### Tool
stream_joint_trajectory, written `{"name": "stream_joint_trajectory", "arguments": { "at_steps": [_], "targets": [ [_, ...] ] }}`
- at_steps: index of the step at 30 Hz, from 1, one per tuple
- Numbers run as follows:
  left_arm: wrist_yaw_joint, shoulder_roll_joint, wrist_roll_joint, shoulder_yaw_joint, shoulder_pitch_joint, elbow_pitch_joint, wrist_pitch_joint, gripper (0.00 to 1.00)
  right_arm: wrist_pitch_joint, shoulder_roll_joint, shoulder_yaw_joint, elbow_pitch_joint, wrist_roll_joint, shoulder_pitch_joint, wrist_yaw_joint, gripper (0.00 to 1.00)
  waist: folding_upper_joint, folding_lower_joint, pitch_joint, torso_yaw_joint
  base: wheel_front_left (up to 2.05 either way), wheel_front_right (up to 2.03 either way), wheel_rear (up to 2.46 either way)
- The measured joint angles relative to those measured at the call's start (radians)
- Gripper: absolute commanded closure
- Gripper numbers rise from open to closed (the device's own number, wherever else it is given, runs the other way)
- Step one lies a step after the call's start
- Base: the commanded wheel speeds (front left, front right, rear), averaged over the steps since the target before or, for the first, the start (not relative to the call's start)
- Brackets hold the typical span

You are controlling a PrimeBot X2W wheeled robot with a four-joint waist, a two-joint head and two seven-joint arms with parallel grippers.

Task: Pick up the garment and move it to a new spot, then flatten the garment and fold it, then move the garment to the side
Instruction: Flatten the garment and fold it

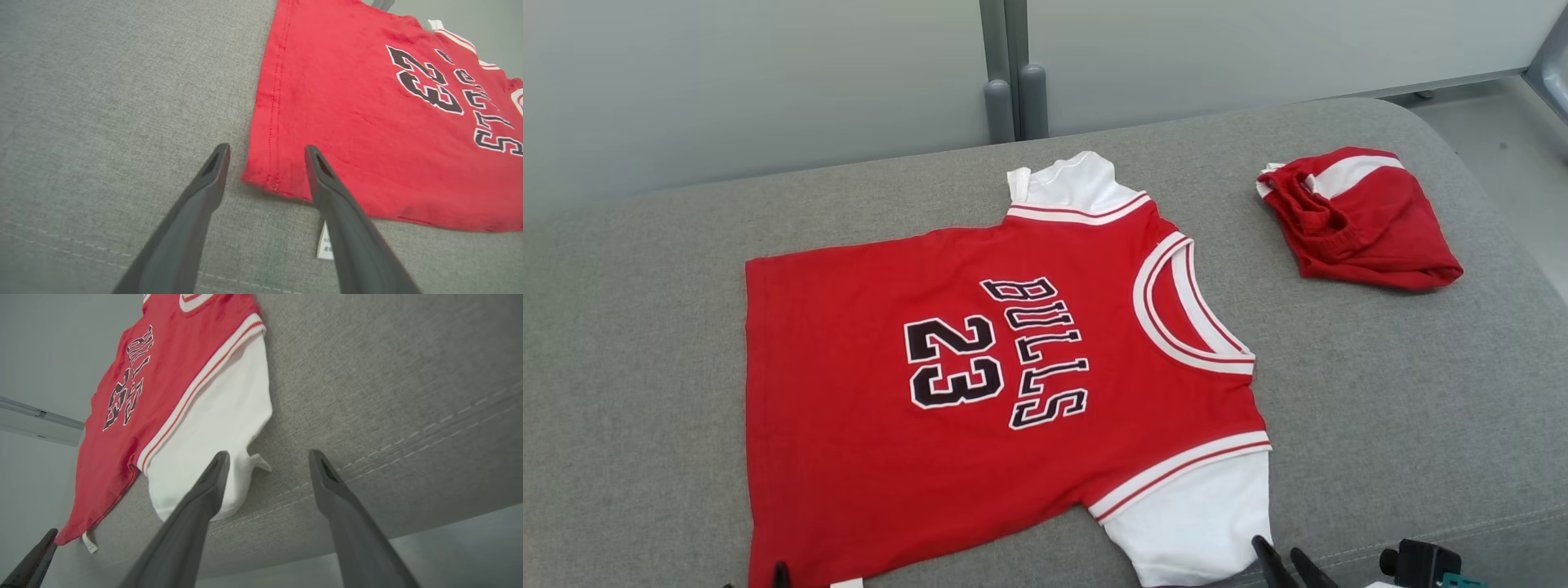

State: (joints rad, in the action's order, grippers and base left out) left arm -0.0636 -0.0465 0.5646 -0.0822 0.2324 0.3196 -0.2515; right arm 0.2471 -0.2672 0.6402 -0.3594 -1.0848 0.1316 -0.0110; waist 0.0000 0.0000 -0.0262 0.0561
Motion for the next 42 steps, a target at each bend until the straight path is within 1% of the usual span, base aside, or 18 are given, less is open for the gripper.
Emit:
{"name": "stream_joint_trajectory", "arguments": {
  "at_steps": [6, 11, 15, 19, 24, 25, 26, 27, 28, 29, 33, 35, 39, 42],
  "targets": [
    [-0.013, 0.0, 0.004, 0.041, 0.008, 0.008, 0.0, 0.0, 0.0, -0.023, -0.042, -0.002, 0.028, -0.017, 0.0, 0.0, 0.0, 0.0, -0.001, -0.003, 0.0, 0.0, 0.0],
    [-0.02, 0.0, 0.003, 0.063, 0.014, -0.017, 0.0, 0.0, 0.0, -0.038, -0.105, 0.029, 0.079, -0.071, 0.002, 0.0, 0.0, 0.0, 0.001, -0.009, 0.0, 0.0, 0.0],
    [-0.02, -0.004, -0.04, 0.075, -0.004, -0.079, 0.0, 0.0, 0.0, -0.061, -0.135, 0.064, 0.156, -0.126, 0.004, 0.0, 0.0, 0.0, 0.015, -0.015, 0.0, 0.0, 0.0],
    [-0.02, -0.003, -0.078, 0.076, -0.068, -0.16, 0.0, 0.0, 0.0, -0.078, -0.152, 0.109, 0.245, -0.181, 0.014, 0.0, 0.0, 0.0, 0.03, -0.017, 0.0, 0.0, 0.0],
    [-0.008, -0.002, -0.121, 0.044, -0.114, -0.238, 0.0, 0.0, 0.001, -0.091, -0.157, 0.162, 0.356, -0.249, 0.023, 0.0, 0.0, 0.0, 0.049, -0.014, 0.0, 0.0, 0.0],
    [-0.007, -0.002, -0.143, 0.03, -0.118, -0.257, 0.0, 0.0, 0.003, -0.091, -0.158, 0.179, 0.386, -0.266, 0.032, 0.0, 0.0, 0.0, 0.056, -0.011, 0.0, 0.0, 0.0],
    [-0.007, -0.002, -0.147, 0.021, -0.119, -0.265, 0.0, 0.0, 0.003, -0.091, -0.159, 0.187, 0.403, -0.272, 0.034, 0.0, 0.0, 0.0, 0.059, -0.01, 0.0, 0.0, 0.0],
    [-0.007, -0.001, -0.15, 0.014, -0.12, -0.27, 0.0, 0.0, 0.003, -0.091, -0.16, 0.195, 0.419, -0.276, 0.043, 0.0, 0.0, 0.0, 0.062, -0.009, 0.0, 0.0, 0.0],
    [-0.007, -0.001, -0.154, 0.007, -0.12, -0.274, 0.0, 0.0, 0.004, -0.091, -0.164, 0.203, 0.43, -0.278, 0.051, 0.0, 0.0, 0.0, 0.064, -0.007, 0.0, 0.0, 0.0],
    [-0.007, -0.001, -0.154, 0.007, -0.12, -0.274, 0.0, 0.0, 0.004, -0.091, -0.164, 0.203, 0.43, -0.278, 0.051, 0.0, 0.0, 0.0, 0.064, -0.007, 0.0, 0.0, 0.0],
    [-0.007, -0.001, -0.173, -0.018, -0.119, -0.286, 0.0, 0.0, 0.005, -0.091, -0.183, 0.223, 0.49, -0.287, 0.078, 0.0, 0.0, 0.0, 0.068, -0.006, 0.0, 0.0, 0.0],
    [-0.007, -0.001, -0.174, -0.019, -0.119, -0.287, 0.0, 0.0, 0.005, -0.083, -0.207, 0.231, 0.5, -0.287, 0.093, 0.0, 0.0, 0.0, 0.069, -0.007, 0.0, 0.0, 0.0],
    [-0.012, -0.001, -0.174, -0.02, -0.111, -0.288, 0.0, 0.0, 0.005, -0.067, -0.242, 0.244, 0.525, -0.282, 0.11, 0.0, 0.0, 0.0, 0.072, -0.01, 0.0, 0.0, 0.0],
    [-0.013, -0.001, -0.178, -0.026, -0.095, -0.287, 0.0, 0.0, 0.005, -0.047, -0.253, 0.253, 0.536, -0.266, 0.111, 0.0, 0.0, 0.0, 0.073, -0.012, 0.0, 0.0, 0.0]
  ]
}}
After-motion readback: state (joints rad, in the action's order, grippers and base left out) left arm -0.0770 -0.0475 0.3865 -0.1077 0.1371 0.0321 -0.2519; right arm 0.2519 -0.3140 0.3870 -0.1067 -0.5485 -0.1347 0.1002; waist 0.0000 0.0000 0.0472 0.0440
